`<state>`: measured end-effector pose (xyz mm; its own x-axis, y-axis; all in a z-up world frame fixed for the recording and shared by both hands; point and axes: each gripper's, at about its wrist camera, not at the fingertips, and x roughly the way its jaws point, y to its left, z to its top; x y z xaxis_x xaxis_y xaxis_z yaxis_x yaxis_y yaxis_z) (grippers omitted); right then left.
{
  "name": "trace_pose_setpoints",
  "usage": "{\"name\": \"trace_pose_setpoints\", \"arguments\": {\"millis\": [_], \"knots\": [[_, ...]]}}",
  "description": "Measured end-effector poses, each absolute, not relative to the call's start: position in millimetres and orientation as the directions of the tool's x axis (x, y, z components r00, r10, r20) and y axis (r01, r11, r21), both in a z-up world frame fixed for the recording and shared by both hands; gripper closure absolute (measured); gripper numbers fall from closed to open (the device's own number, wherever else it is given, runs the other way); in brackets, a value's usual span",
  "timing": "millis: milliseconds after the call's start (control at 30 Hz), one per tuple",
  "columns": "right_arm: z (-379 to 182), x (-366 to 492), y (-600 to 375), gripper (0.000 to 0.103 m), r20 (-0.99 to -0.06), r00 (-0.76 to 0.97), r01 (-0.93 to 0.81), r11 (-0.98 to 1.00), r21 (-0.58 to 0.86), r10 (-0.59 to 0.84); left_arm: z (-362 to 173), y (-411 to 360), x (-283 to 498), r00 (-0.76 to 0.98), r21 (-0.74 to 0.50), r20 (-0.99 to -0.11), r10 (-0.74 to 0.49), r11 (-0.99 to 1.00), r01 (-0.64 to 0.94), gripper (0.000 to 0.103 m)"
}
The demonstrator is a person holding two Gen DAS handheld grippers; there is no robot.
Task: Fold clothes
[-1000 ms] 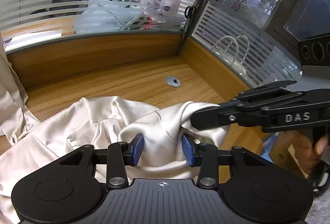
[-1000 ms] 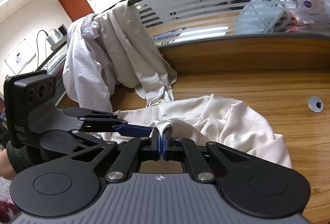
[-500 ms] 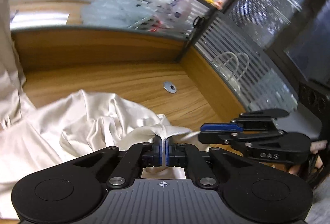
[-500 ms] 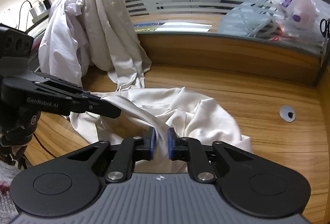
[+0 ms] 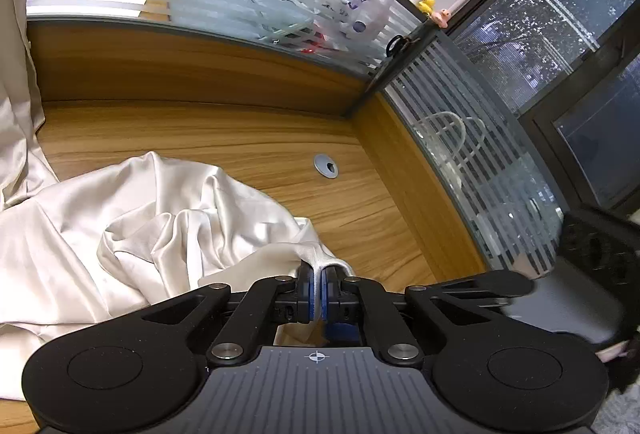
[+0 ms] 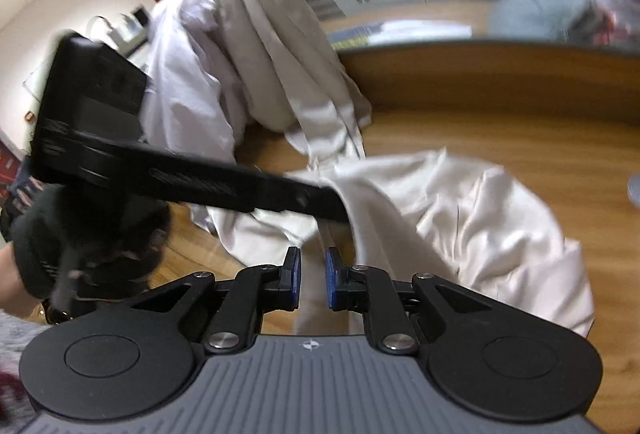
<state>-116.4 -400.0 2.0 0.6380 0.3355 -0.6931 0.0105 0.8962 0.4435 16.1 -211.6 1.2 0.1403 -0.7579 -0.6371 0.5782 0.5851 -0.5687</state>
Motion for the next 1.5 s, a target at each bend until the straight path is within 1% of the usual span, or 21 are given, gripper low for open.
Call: {"name": "trace_pose_setpoints", "arguments": {"millis": [133,267,333,433,633,767,800,833,900,933,1000,1067,1233,1367,1400,1433,1500], "knots": [[-15.0,-111.8,-403.1,0.088,-0.761,0.615,0.099,0.936,0.337,0.209,0.4,-210.3,16.8,0.139,-0.571,-0.638,-0.758,0.586,0.575,0.098],[-27.5,-109.1,-401.9,0.088,-0.798,0.589,0.104,0.967,0.234,0.129,-3.1,-210.1,17.2,0.13,-0.583,-0.638,-0.759,0.586,0.563,0.098],[-30.4,-107.6,-397.9,0.088,-0.804,0.58,0.08,0.974,0.214,0.129,-4.3,-210.1,18.0,0.127,-0.589,-0.638,-0.76,0.587,0.556,0.098],[-27.8,-104.7,-390.0,0.088,-0.79,0.584,0.023,0.969,0.246,0.186,-4.3,-211.1,18.0,0.127,-0.59,-0.637,-0.76,0.587,0.553,0.098],[-32.7,-91.8,-381.9,0.088,-0.787,0.58,0.009,0.964,0.266,0.211,-3.3,-213.4,17.9,0.122,-0.595,-0.635,-0.763,0.583,0.553,0.098],[-47.7,-82.4,-383.2,0.087,-0.808,0.574,0.05,0.979,0.197,0.134,-4.4,-212.4,18.9,0.121,-0.599,-0.636,-0.762,0.586,0.545,0.098],[-52.3,-80.2,-384.0,0.083,-0.814,0.569,0.057,0.982,0.182,0.118,-5.3,-212.2,19.2,0.121,-0.599,-0.638,-0.76,0.589,0.542,0.098],[-55.9,-78.8,-384.2,0.074,-0.819,0.564,0.064,0.984,0.169,0.104,-6.4,-212.1,19.4,0.121,-0.599,-0.641,-0.758,0.592,0.539,0.098],[-61.2,-76.9,-382.8,0.067,-0.823,0.561,0.064,0.986,0.153,0.091,-9.1,-212.2,19.8,0.119,-0.602,-0.645,-0.755,0.598,0.53,0.098],[-63.6,-75.7,-382.2,0.066,-0.825,0.558,0.064,0.987,0.15,0.09,-10.6,-212.4,19.9,0.117,-0.604,-0.646,-0.754,0.599,0.525,0.098],[-68.3,-73.0,-381.0,0.06,-0.829,0.552,0.064,0.987,0.149,0.089,-13.5,-213.0,20.0,0.113,-0.607,-0.649,-0.752,0.602,0.518,0.098],[-73.5,-70.3,-379.5,0.058,-0.832,0.548,0.067,0.988,0.141,0.082,-16.3,-213.8,20.2,0.109,-0.608,-0.654,-0.749,0.606,0.513,0.098],[-85.4,-61.4,-376.2,0.049,-0.838,0.54,0.072,0.987,0.141,0.08,-25.0,-212.8,21.9,0.117,-0.604,-0.669,-0.734,0.629,0.49,0.098],[-95.0,-56.8,-371.3,0.046,-0.851,0.518,0.064,0.988,0.138,0.085,-37.1,-209.3,27.4,0.157,-0.549,-0.714,-0.683,0.685,0.479,0.097],[-96.9,-56.5,-370.6,0.044,-0.853,0.514,0.062,0.988,0.142,0.09,-40.5,-207.8,29.3,0.171,-0.531,-0.725,-0.667,0.7,0.478,0.097],[-98.6,-56.3,-370.2,0.036,-0.855,0.51,0.059,0.987,0.147,0.097,-44.3,-206.0,31.5,0.182,-0.515,-0.736,-0.652,0.714,0.474,0.097],[-101.4,-57.5,-368.6,0.034,-0.854,0.509,0.052,0.986,0.157,0.109,-52.3,-202.1,36.7,0.197,-0.488,-0.758,-0.622,0.741,0.46,0.097]]}}
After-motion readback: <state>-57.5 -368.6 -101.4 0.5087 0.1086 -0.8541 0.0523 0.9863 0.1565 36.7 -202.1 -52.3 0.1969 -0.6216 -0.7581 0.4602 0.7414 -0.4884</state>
